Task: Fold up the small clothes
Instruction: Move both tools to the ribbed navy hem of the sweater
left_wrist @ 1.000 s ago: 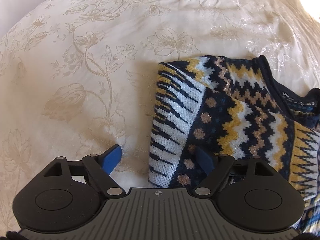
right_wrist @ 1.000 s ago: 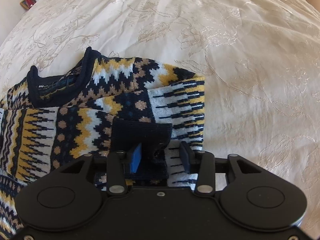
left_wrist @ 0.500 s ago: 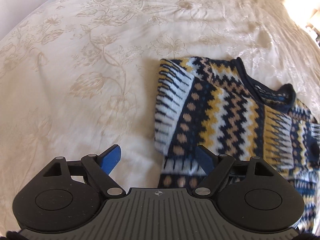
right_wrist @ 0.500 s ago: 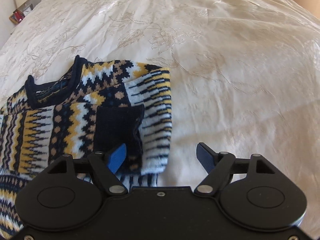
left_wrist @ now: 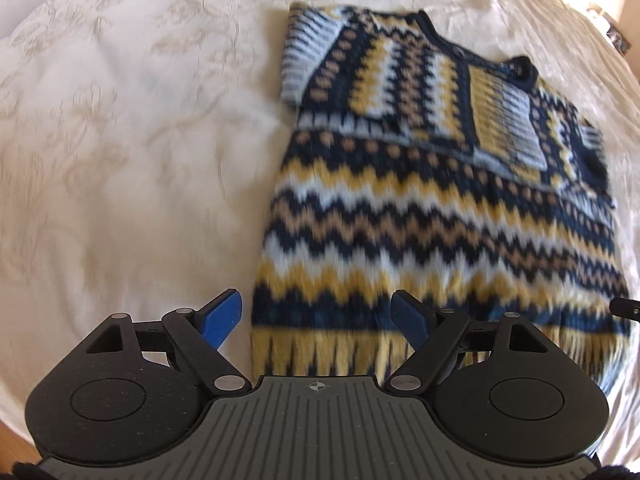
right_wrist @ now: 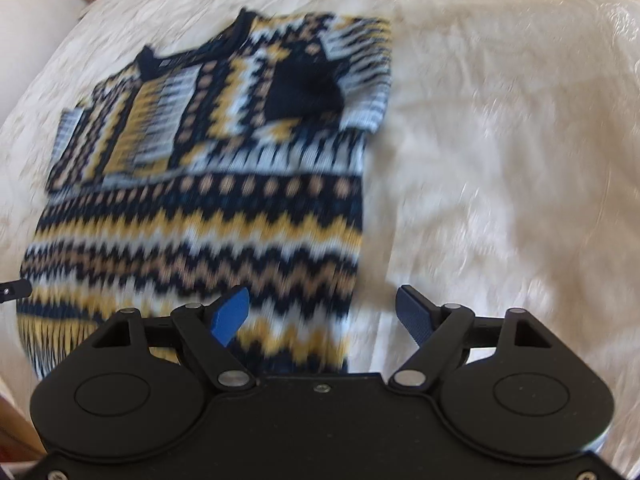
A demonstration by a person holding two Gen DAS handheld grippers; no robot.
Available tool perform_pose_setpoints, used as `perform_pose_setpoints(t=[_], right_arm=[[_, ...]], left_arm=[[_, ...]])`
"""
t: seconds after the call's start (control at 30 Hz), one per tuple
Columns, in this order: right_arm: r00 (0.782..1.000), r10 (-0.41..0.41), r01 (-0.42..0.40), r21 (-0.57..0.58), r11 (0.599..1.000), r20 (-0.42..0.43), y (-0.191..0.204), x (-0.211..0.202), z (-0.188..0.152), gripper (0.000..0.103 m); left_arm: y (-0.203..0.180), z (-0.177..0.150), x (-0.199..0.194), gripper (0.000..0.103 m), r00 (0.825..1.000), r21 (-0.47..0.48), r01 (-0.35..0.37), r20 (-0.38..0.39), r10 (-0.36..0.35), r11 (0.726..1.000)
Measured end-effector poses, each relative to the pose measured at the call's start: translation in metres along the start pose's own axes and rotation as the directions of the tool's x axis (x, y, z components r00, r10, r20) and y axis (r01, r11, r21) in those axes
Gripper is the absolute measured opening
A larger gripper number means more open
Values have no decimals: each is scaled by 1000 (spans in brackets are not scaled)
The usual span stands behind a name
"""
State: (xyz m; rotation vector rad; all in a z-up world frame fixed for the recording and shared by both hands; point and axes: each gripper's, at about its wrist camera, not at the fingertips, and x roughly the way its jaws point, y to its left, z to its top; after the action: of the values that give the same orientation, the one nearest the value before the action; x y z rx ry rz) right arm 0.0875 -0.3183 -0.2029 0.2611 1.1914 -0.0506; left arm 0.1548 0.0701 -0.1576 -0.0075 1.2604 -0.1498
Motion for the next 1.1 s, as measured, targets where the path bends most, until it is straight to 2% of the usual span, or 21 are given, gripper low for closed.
perform_pose_setpoints(t=[0.23, 0.37, 0.47, 0.67, 0.9, 1.1], right_arm=[[999, 1, -7, -135, 991, -41, 7, 2, -31, 90], [998, 10, -20, -178, 984, -59, 7, 10, -39, 94], [997, 30, -43, -208, 977, -66, 8, 17, -41, 102], [997, 50, -62, -209, 976, -62, 3, 28, -43, 103], [997, 81, -80, -219, 973, -3, -1, 26, -50, 103], [994, 54, -27, -262, 965, 95, 7, 24, -62, 103]], left_arm=[[-13, -36, 9, 83, 999, 19, -31, -26, 31, 999], [-14, -41, 18, 90, 998, -11, -49, -28, 48, 999], [-15, -43, 25, 92, 998, -19, -64, -30, 64, 998], [-16, -41, 30, 102, 995, -17, -89, -39, 88, 996], [-20, -36, 38, 103, 994, -6, -102, -44, 102, 995], [-17, -38, 40, 103, 997, -25, -77, -21, 77, 997]])
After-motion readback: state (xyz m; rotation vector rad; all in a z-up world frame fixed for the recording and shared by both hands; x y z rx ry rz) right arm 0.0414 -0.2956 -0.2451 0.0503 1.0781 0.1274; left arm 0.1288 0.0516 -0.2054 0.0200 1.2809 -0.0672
